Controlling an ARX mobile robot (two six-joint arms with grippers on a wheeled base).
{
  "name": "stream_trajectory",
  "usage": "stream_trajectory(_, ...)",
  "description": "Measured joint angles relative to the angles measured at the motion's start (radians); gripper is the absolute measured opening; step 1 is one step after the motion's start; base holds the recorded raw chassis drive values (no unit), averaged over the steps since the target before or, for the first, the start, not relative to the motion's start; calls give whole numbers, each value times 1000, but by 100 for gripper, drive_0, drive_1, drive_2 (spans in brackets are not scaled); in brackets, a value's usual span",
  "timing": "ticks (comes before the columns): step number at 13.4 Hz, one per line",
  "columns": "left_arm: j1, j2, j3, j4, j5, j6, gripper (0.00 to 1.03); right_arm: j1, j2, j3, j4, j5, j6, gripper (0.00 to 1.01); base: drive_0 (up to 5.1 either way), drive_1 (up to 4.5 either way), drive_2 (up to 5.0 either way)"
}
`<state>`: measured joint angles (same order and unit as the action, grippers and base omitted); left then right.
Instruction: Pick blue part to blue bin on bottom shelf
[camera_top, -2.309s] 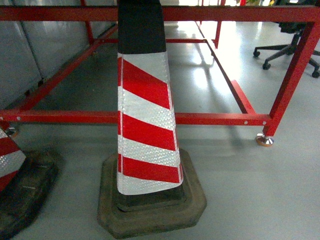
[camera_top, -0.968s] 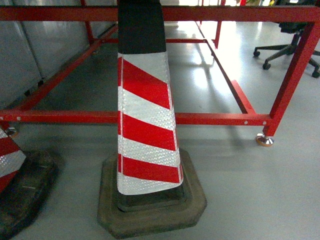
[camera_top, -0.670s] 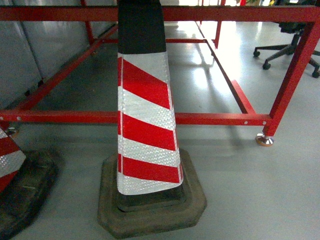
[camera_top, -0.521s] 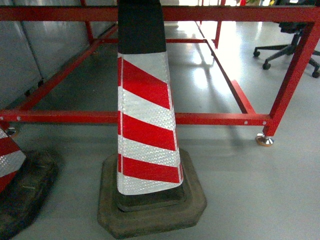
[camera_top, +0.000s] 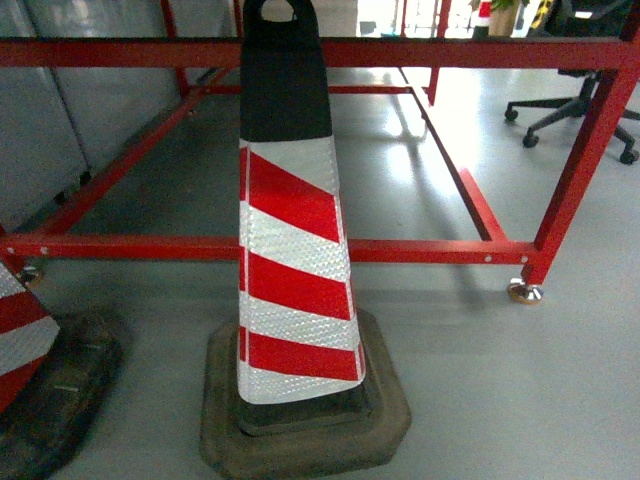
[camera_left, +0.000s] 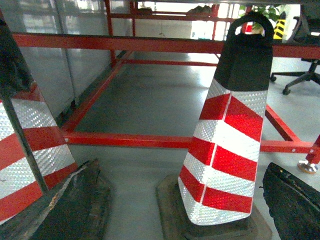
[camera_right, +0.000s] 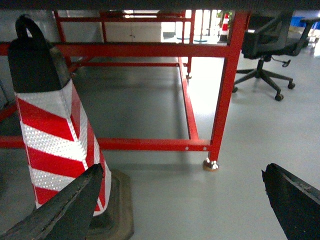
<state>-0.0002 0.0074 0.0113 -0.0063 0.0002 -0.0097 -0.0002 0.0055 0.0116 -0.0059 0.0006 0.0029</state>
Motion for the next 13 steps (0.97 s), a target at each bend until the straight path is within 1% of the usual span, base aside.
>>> stream_trajectory(13, 0, 0, 0, 2, 0, 10, 98, 0, 0, 0, 0, -1, -1, 98, 0, 0, 0)
